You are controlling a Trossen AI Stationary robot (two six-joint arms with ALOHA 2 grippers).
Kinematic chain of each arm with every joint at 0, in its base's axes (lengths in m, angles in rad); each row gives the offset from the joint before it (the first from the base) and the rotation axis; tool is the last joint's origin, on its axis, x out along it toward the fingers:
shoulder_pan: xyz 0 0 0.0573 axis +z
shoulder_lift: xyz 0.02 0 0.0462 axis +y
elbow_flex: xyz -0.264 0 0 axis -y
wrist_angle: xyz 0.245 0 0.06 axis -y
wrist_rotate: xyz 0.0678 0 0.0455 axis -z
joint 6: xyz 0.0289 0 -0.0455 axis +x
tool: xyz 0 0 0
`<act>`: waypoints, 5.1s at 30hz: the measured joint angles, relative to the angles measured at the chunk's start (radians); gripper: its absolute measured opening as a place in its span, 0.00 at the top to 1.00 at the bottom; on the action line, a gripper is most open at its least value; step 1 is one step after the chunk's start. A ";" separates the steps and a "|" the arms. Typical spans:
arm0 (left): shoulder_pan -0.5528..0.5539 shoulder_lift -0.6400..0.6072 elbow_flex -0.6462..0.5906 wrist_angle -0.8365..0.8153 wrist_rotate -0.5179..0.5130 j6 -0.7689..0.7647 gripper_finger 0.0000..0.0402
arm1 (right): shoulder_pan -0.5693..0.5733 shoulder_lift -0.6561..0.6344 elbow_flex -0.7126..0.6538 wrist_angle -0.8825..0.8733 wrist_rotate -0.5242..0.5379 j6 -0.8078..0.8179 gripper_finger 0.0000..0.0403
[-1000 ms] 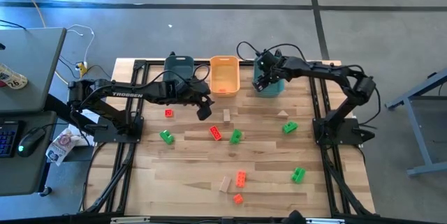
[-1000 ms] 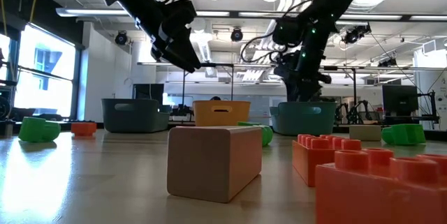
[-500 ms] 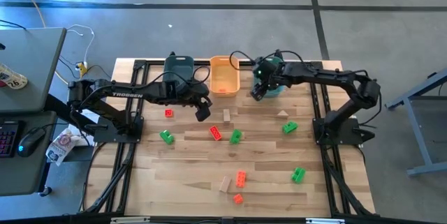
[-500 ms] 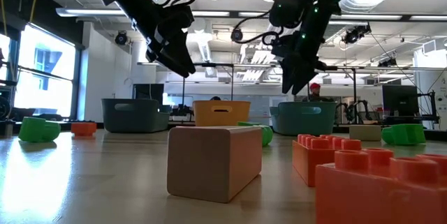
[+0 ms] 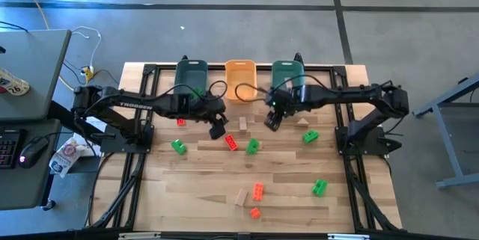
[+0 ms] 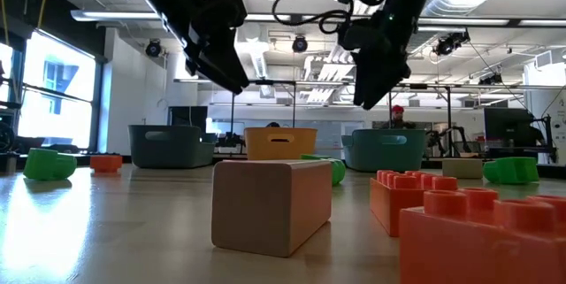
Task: Sort & place blocks by color
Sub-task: Put the orange game piece into the yellow bin
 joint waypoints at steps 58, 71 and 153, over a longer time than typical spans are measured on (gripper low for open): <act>-0.553 0.000 0.000 -0.062 -0.002 -0.629 0.48 | 0.547 0.006 -0.001 0.499 -0.128 -0.586 0.41; -0.561 0.000 0.000 -0.057 -0.003 -0.651 0.48 | 0.549 0.066 -0.001 0.508 -0.201 -0.672 0.41; -0.388 0.000 0.000 0.008 -0.063 -0.695 0.48 | 0.542 0.219 -0.003 0.399 0.197 -0.645 0.72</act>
